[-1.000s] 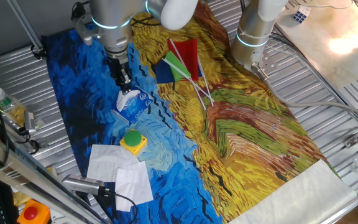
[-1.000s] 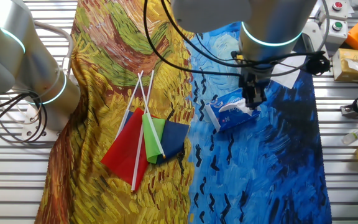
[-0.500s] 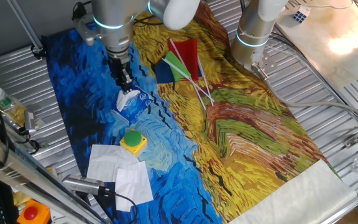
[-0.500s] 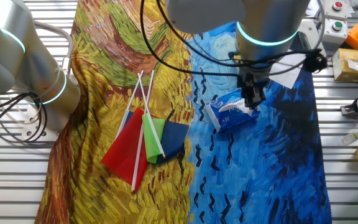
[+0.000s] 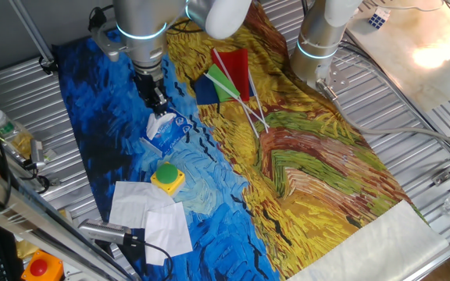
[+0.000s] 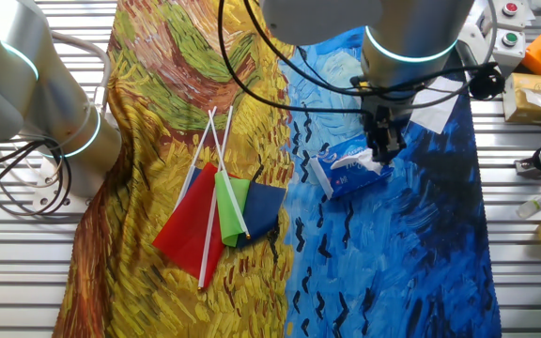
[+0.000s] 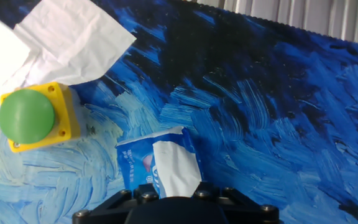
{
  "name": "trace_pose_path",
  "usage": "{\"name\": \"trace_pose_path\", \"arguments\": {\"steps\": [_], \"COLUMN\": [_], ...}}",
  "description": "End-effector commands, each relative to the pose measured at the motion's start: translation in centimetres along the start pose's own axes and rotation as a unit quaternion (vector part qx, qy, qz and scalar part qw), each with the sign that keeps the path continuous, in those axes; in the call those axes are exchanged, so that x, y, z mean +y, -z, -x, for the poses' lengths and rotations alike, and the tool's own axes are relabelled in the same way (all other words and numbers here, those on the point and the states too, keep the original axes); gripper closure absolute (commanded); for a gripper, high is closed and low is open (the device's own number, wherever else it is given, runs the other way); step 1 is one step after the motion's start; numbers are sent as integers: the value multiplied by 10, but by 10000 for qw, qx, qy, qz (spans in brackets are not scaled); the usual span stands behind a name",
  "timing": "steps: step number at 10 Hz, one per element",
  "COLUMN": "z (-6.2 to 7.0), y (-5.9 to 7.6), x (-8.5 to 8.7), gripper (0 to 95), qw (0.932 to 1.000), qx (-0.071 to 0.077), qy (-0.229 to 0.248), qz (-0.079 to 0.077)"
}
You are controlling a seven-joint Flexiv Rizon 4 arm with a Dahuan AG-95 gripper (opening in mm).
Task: Pull out a napkin
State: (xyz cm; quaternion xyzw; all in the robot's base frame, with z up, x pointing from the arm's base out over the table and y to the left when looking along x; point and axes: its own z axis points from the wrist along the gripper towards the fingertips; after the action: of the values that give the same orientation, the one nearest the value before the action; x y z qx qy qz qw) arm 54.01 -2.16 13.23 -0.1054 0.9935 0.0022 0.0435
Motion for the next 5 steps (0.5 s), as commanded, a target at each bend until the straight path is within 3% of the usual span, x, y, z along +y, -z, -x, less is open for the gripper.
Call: {"name": "trace_pose_path", "arguments": {"steps": [1, 5], "z": [0, 0], "y": [-1, -1], "x": [-1, -1], "gripper": [380, 380], "qw": [9999, 10000], "qx": [-94, -81], "qy": [-31, -25], "qz": [-40, -40]}}
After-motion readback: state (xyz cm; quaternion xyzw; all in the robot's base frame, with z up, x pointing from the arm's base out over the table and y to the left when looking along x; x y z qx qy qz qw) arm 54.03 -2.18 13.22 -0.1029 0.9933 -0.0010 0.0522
